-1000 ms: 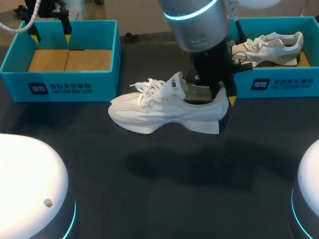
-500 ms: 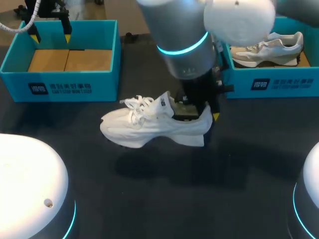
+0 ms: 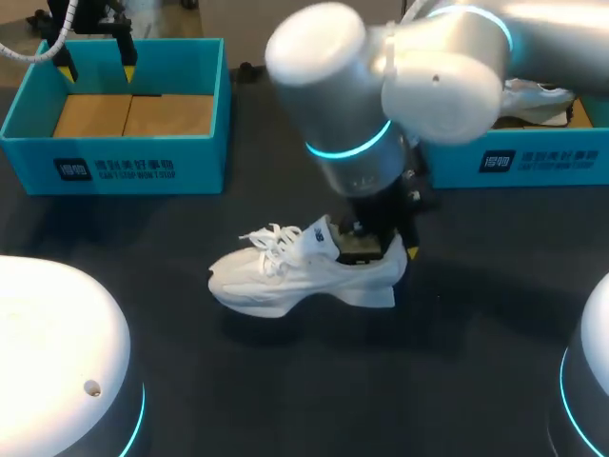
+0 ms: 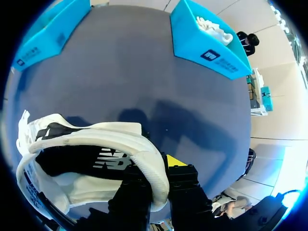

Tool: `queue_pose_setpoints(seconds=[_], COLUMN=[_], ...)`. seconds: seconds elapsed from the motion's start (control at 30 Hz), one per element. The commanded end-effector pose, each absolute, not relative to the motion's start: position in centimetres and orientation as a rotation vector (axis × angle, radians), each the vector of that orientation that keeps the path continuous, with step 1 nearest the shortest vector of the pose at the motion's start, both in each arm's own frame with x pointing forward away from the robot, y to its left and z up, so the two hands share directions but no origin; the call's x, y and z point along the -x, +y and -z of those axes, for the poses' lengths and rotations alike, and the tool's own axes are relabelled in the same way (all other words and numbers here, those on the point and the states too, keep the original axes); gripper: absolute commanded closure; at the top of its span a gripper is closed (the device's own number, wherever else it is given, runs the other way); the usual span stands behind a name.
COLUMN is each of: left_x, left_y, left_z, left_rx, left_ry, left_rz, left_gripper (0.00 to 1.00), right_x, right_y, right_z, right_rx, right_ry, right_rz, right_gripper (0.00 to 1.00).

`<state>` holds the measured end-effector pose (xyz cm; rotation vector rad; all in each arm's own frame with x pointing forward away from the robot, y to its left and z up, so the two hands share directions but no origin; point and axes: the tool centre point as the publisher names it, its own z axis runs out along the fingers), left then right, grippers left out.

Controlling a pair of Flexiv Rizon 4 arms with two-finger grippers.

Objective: Take the shoe out of the shoebox, open the shoe tongue, remove and reinsert the insole, then place the shoe into the shoebox

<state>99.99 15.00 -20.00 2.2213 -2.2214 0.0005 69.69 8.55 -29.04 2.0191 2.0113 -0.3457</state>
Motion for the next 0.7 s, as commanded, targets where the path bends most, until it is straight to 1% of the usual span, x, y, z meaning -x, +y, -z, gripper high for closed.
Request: queue_pose_setpoints(seconds=[0.03,0.33,0.7], left_x=[-100.0,-100.0,-100.0], left_y=[15.0,15.0,15.0], left_z=[20.0,20.0,20.0], left_rx=[-2.221,-2.221,-2.221], left_ry=[-2.222,-2.222,-2.222], left_rz=[0.0,0.0,0.0], left_gripper=[0.0,0.0,0.0], right_x=[-70.1,-70.0,-69.9], right_y=[9.2,8.2,7.9], right_z=[31.5,34.3,35.6], right_rx=[-2.021,-2.03,-2.021], right_ry=[1.999,1.982,1.985], right_rz=[0.383,0.408,0.438], right_gripper=[1.0,1.0,1.0])
